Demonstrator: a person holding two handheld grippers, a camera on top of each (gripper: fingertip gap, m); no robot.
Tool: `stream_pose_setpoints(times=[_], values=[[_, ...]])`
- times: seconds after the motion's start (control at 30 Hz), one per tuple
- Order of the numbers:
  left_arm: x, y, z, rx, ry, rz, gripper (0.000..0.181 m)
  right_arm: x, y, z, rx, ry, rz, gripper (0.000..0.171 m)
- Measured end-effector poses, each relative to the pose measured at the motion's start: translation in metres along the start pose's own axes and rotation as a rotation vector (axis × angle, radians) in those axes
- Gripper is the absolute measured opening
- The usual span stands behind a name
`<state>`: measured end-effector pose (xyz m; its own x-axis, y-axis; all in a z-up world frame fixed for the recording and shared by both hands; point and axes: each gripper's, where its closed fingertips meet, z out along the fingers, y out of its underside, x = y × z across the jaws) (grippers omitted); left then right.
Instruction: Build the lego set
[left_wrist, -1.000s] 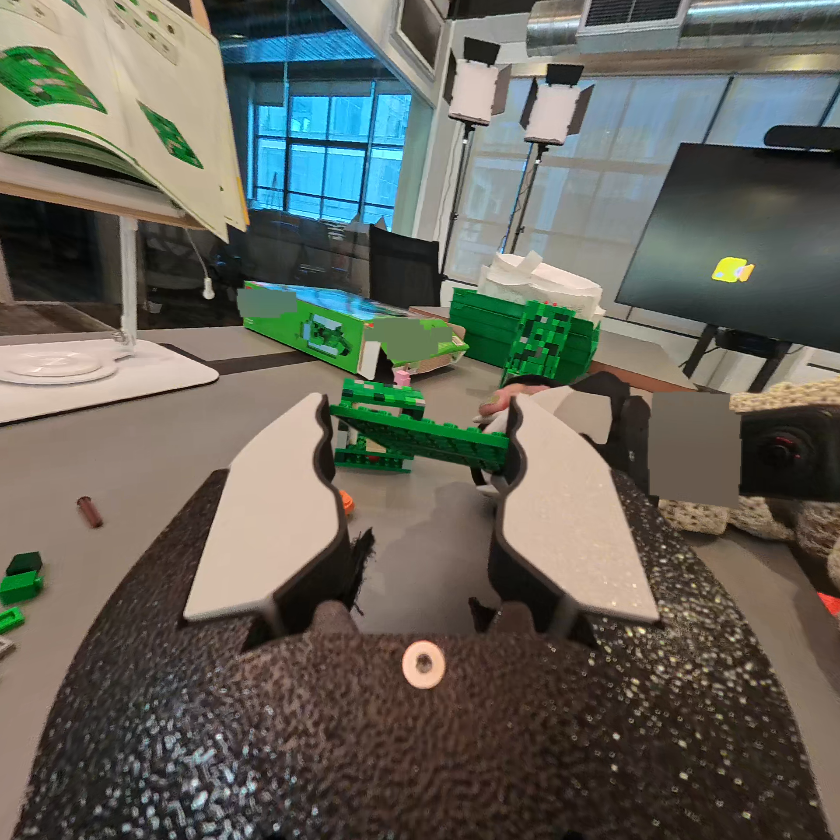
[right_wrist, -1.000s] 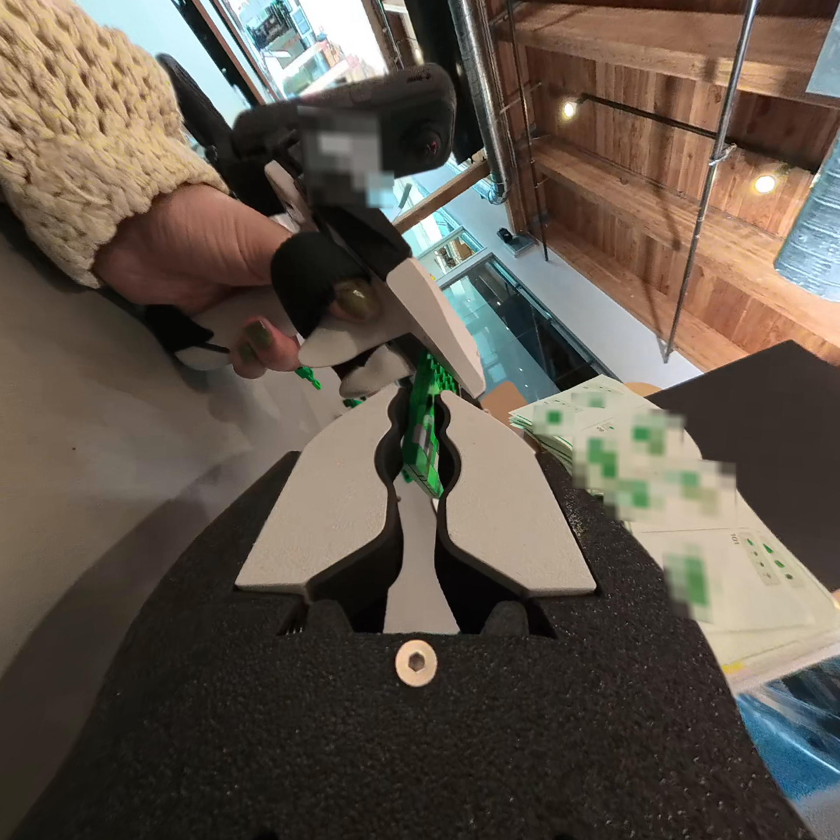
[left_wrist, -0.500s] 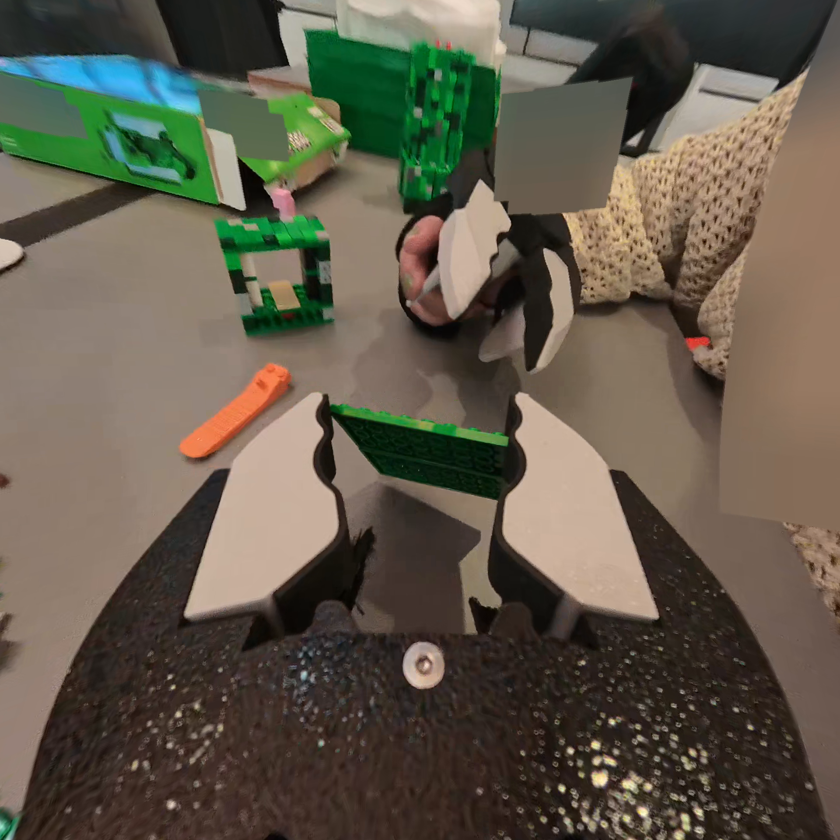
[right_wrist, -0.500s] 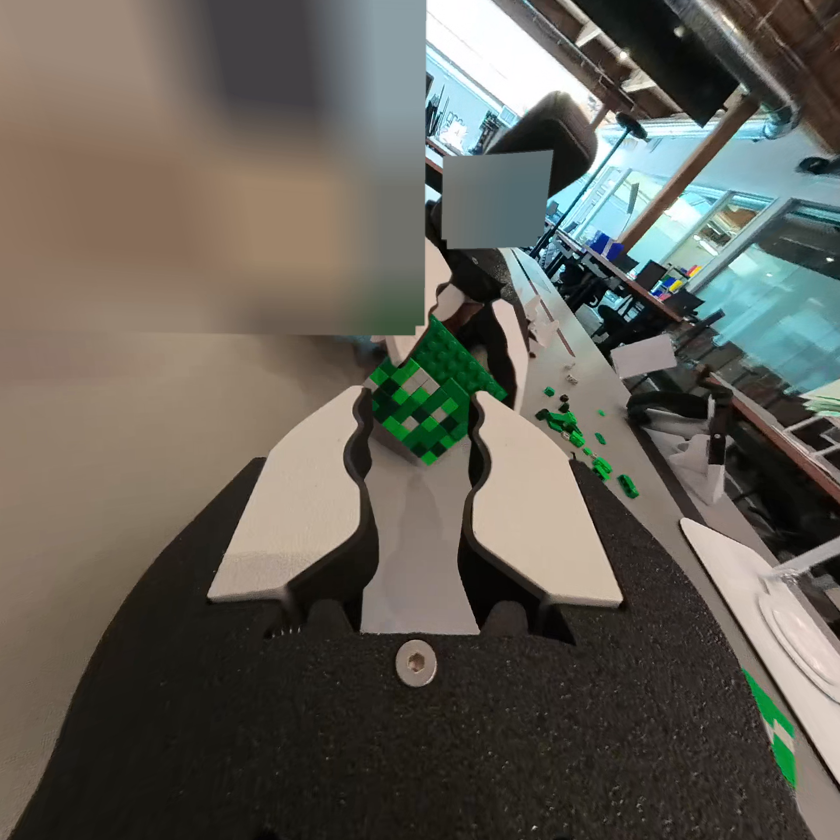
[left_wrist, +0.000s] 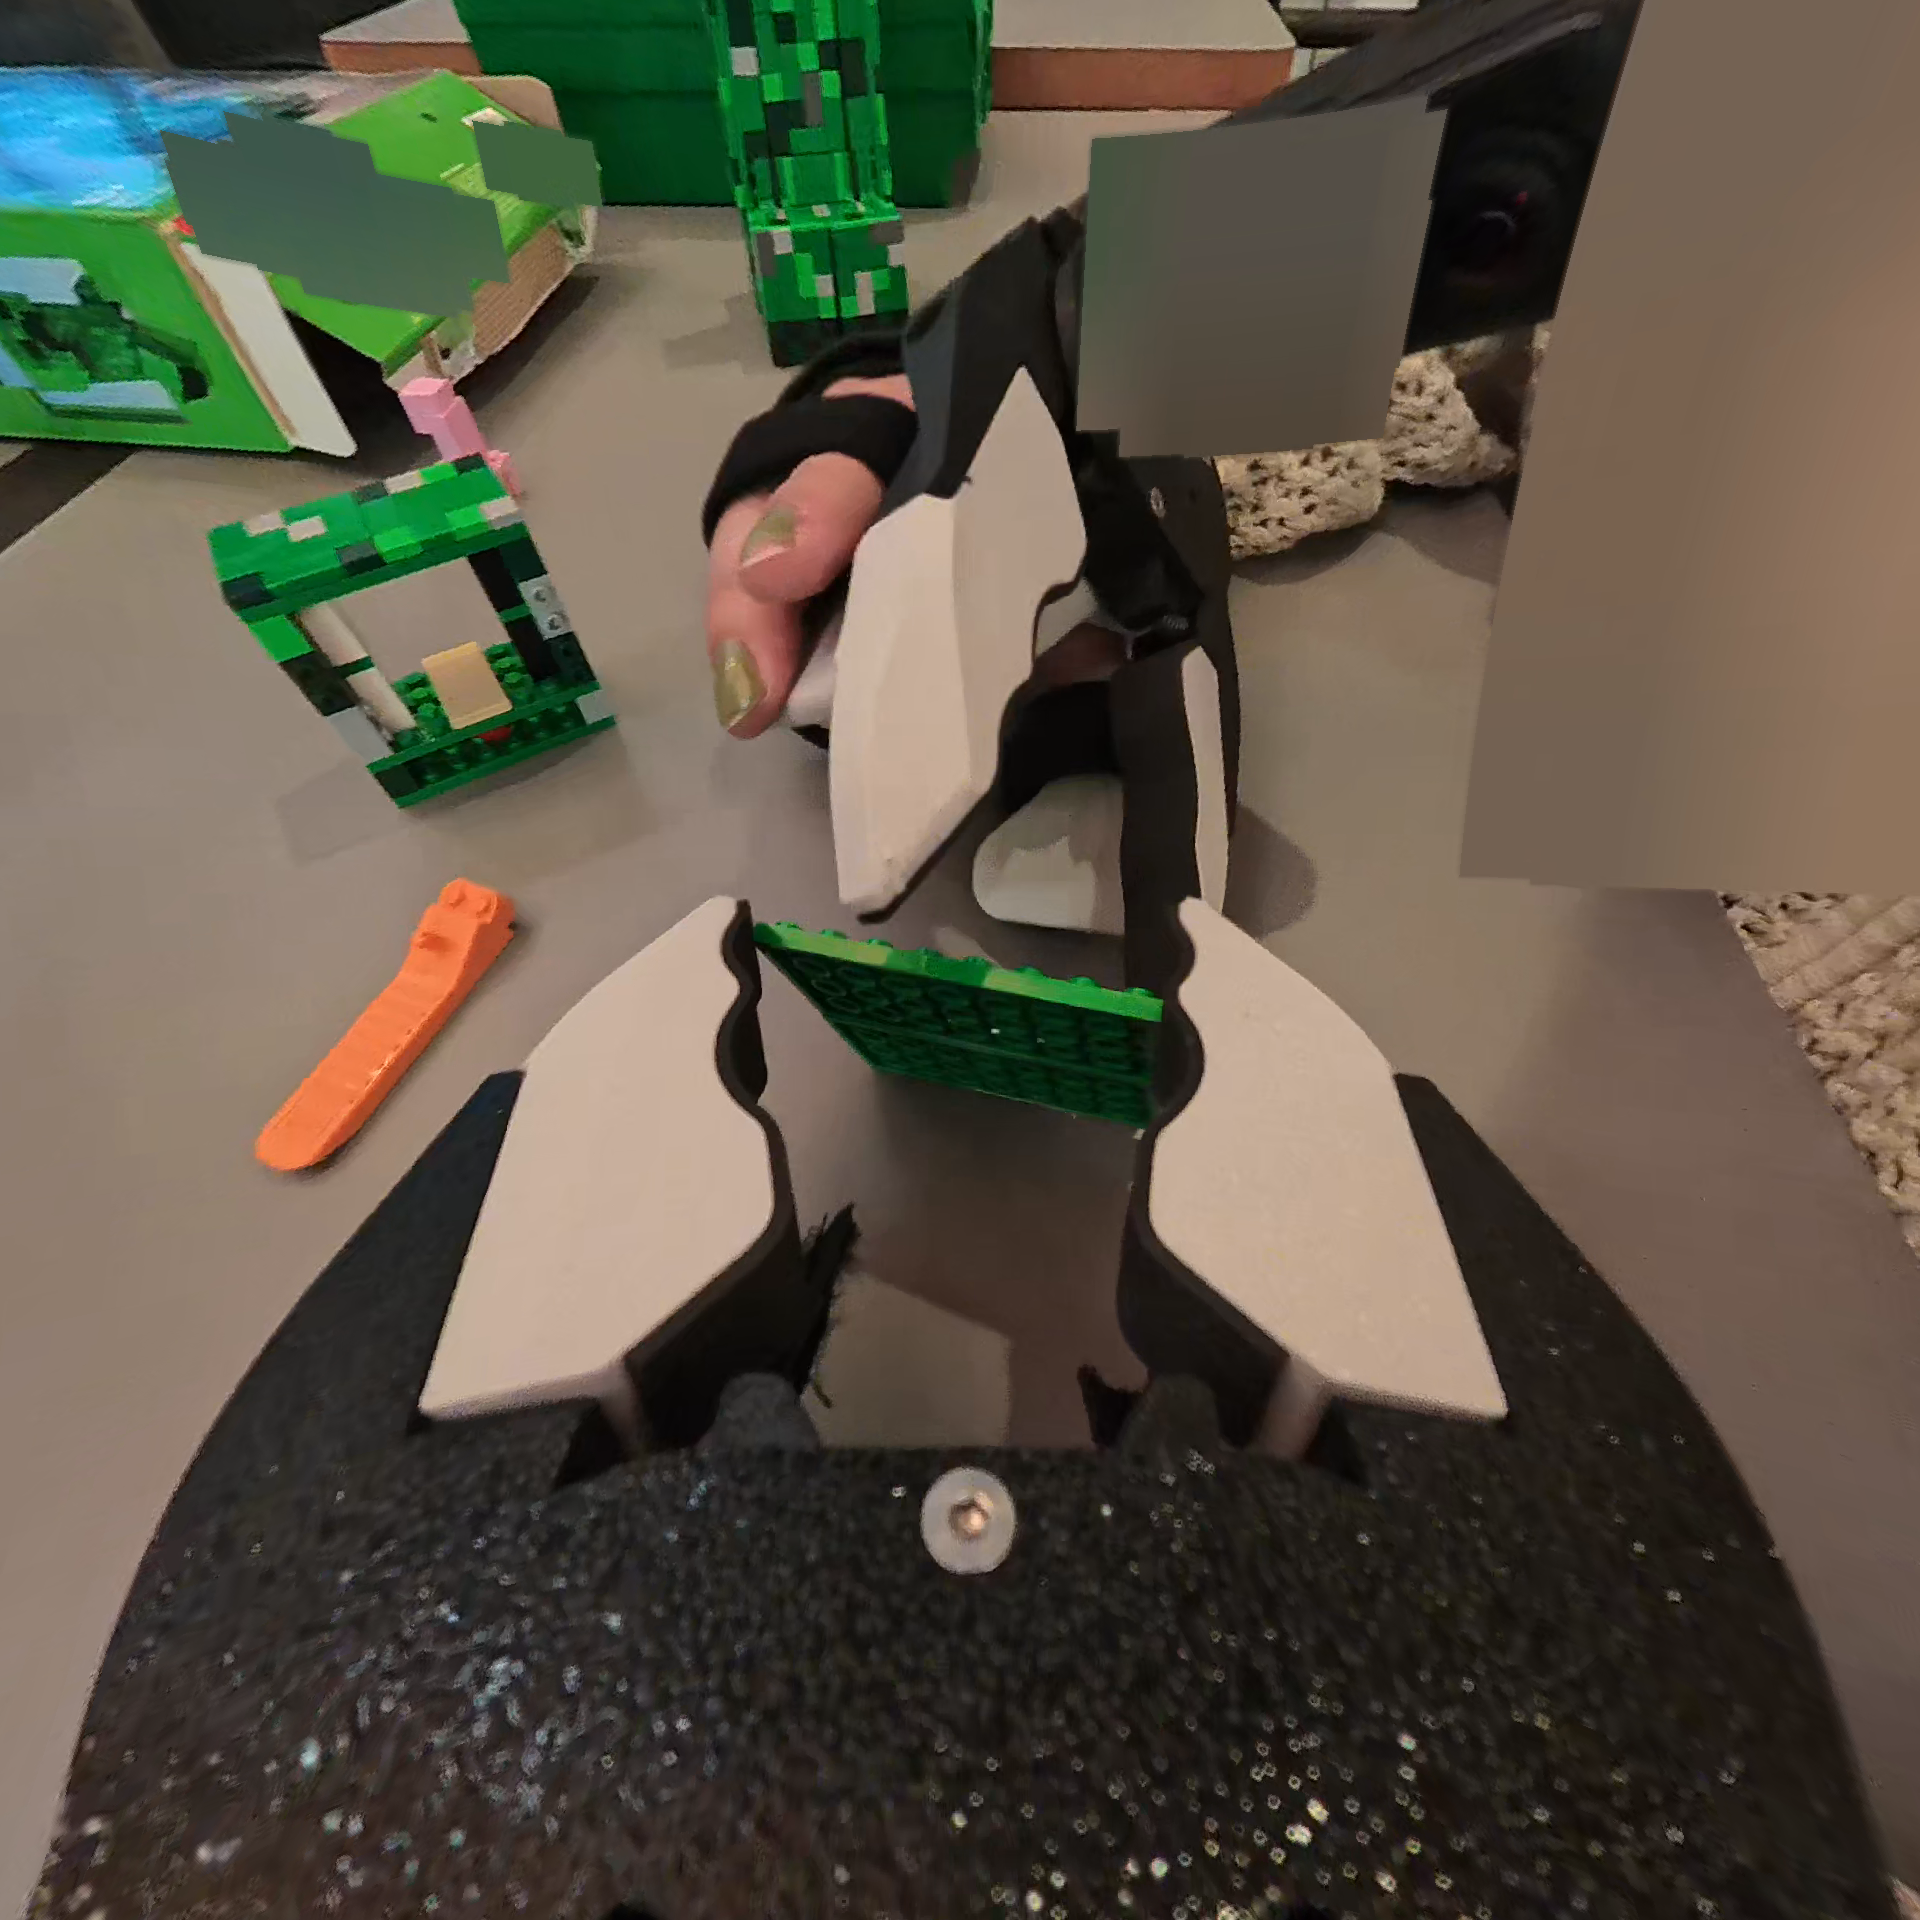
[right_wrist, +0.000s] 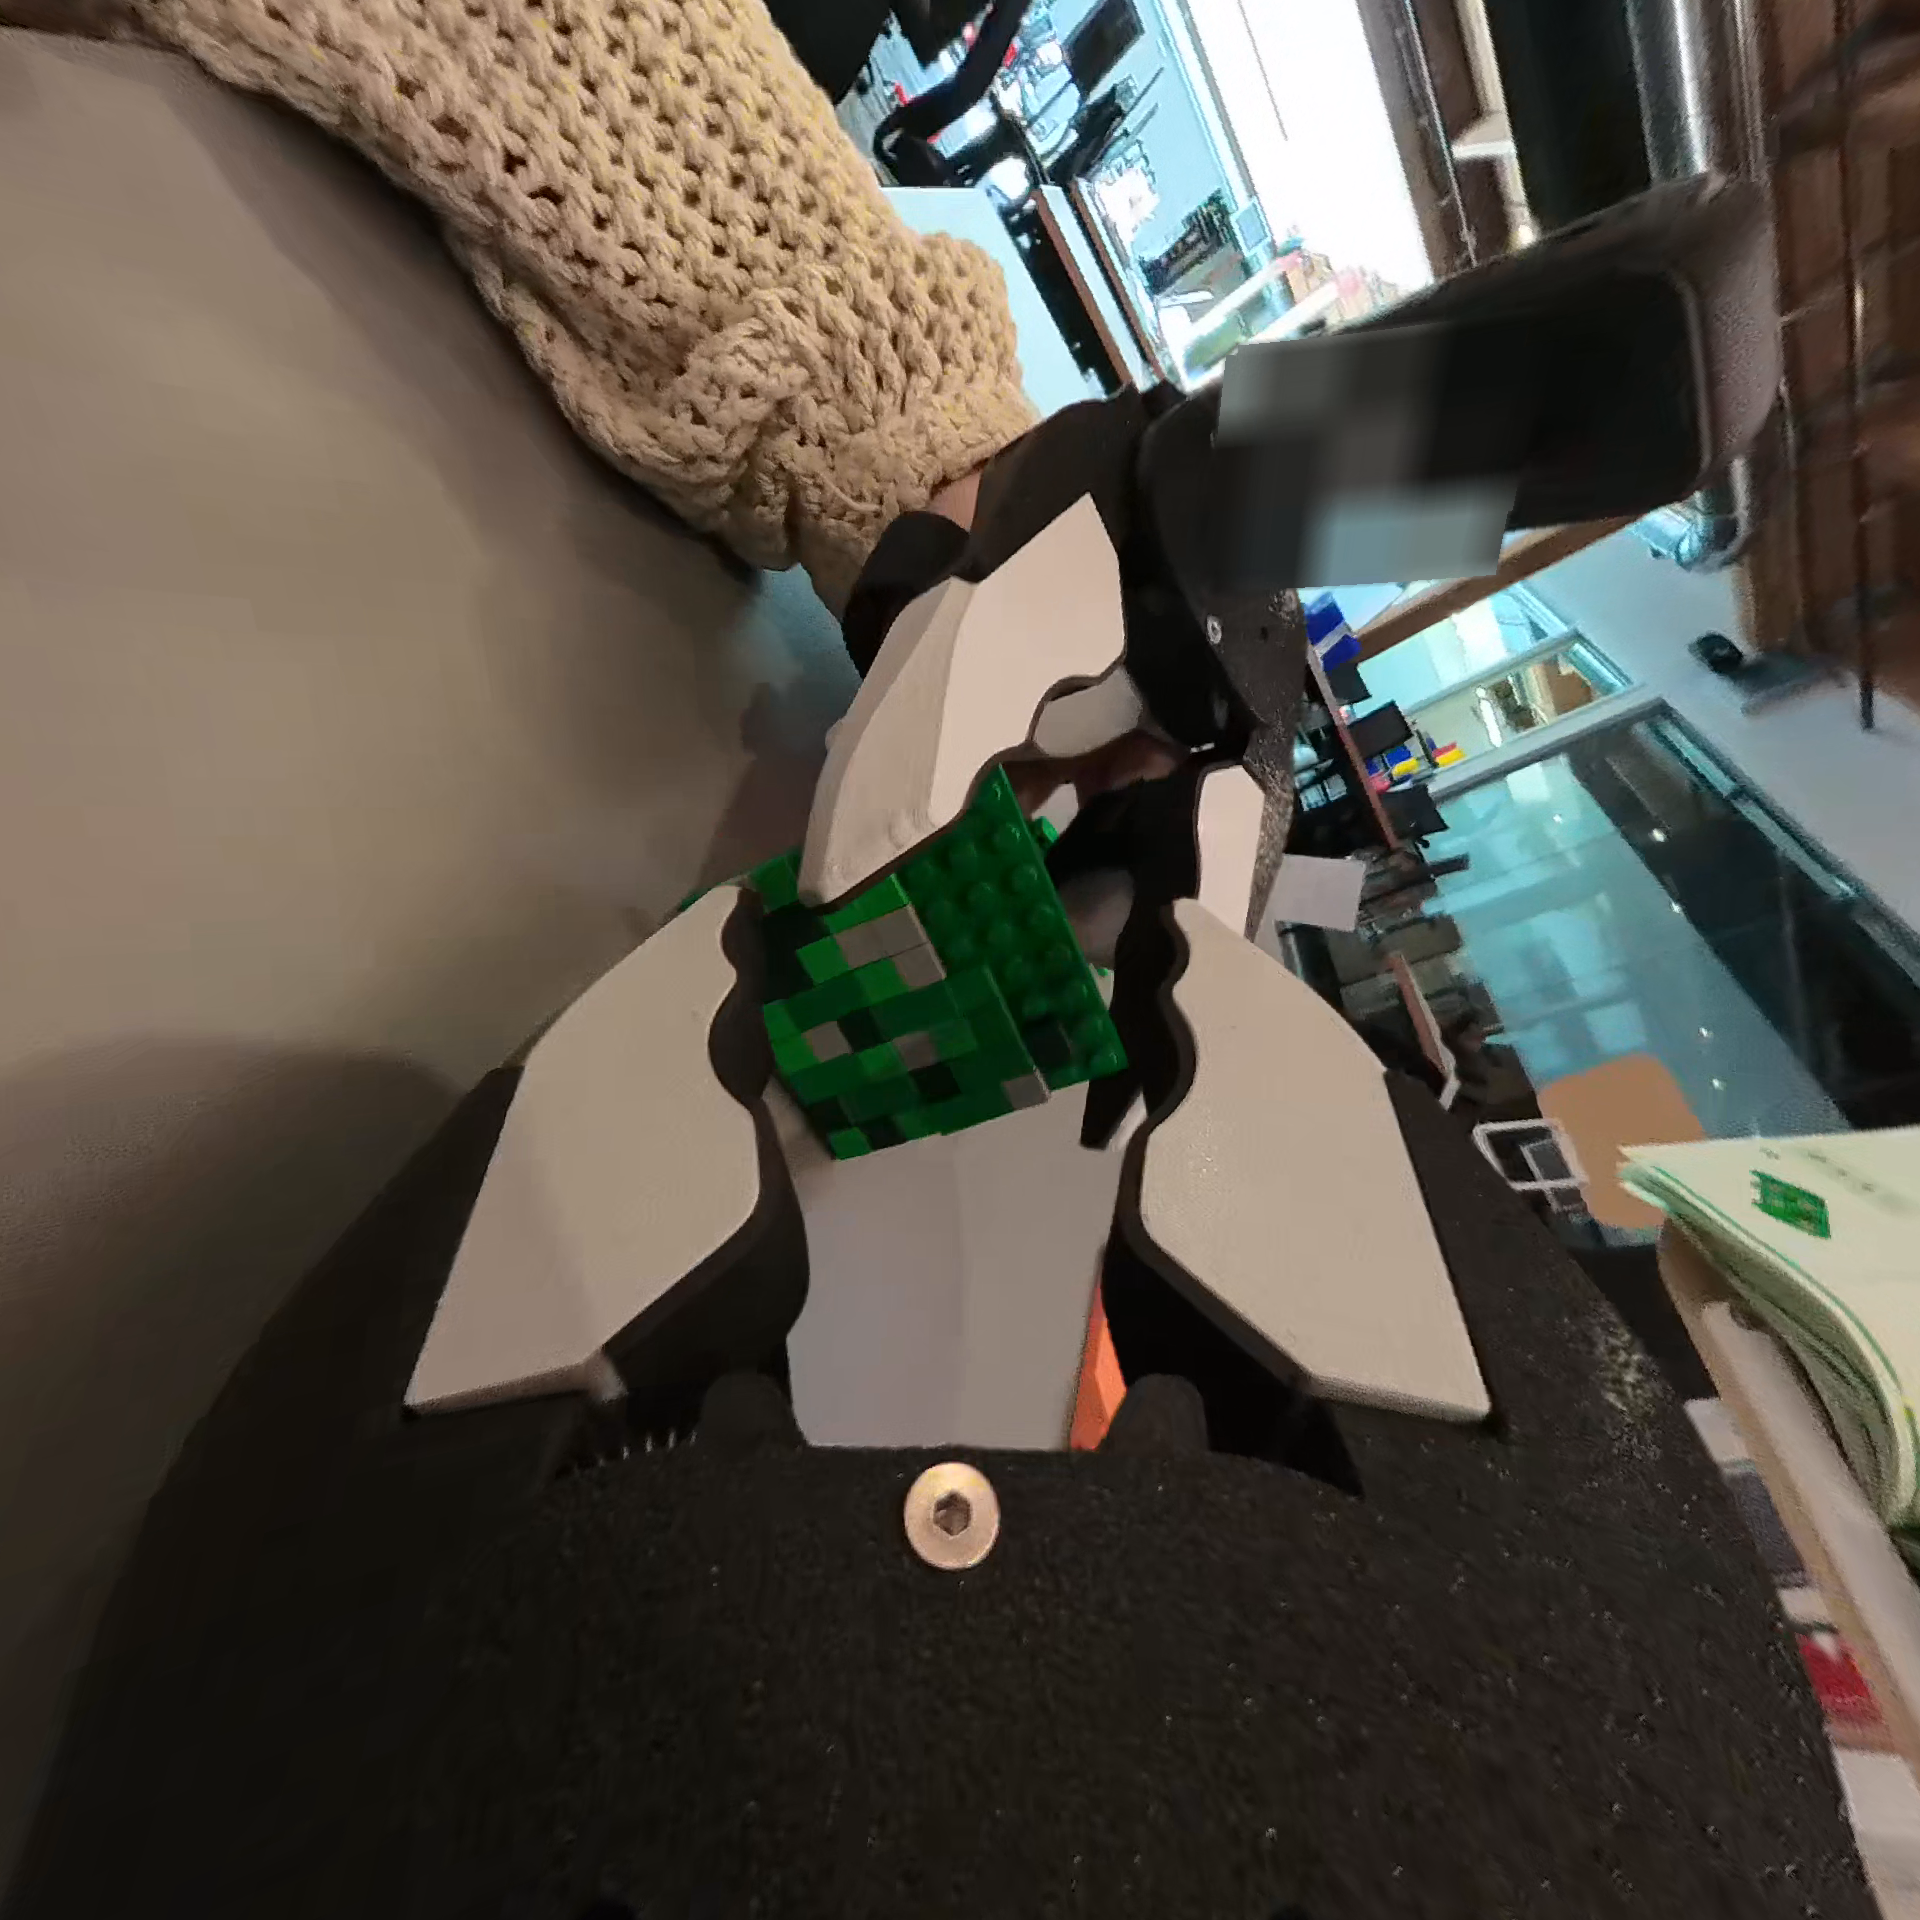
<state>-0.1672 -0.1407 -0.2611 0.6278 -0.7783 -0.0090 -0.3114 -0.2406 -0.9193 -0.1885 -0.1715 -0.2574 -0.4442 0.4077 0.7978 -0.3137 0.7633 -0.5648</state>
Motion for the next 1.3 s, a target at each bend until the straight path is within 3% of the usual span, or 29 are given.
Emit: stream_pose_setpoints(times=[0.23, 0.67, 0.73, 0.83, 0.97, 1.13, 1.3], values=[[0.008, -0.001, 0.003, 0.004, 0.017, 0.063, 0.073, -0.007, 0.003, 0.003, -0.017, -0.123, 0.055, 0.060], [0.013, 0.013, 0.007, -0.072, 0.056, 0.072, 0.076, -0.006, 0.002, 0.002, 0.013, -0.113, 0.117, 0.049], [0.011, 0.014, 0.006, -0.079, 0.038, 0.056, 0.074, -0.004, 0.004, 0.002, 0.006, -0.100, 0.144, 0.048], [0.000, 0.023, 0.000, -0.125, -0.009, 0.001, 0.084, 0.006, 0.015, 0.002, -0.068, -0.027, 0.181, 0.042], [-0.013, 0.028, -0.008, -0.126, -0.035, -0.112, 0.085, 0.015, 0.034, 0.003, -0.195, 0.019, 0.266, 0.048], [-0.029, 0.029, -0.021, -0.104, -0.133, -0.090, 0.086, 0.025, 0.044, -0.004, -0.184, 0.088, 0.288, 0.052], [-0.038, 0.050, -0.031, -0.213, -0.188, -0.110, 0.083, 0.034, 0.049, -0.011, -0.168, 0.176, 0.252, 0.046]])
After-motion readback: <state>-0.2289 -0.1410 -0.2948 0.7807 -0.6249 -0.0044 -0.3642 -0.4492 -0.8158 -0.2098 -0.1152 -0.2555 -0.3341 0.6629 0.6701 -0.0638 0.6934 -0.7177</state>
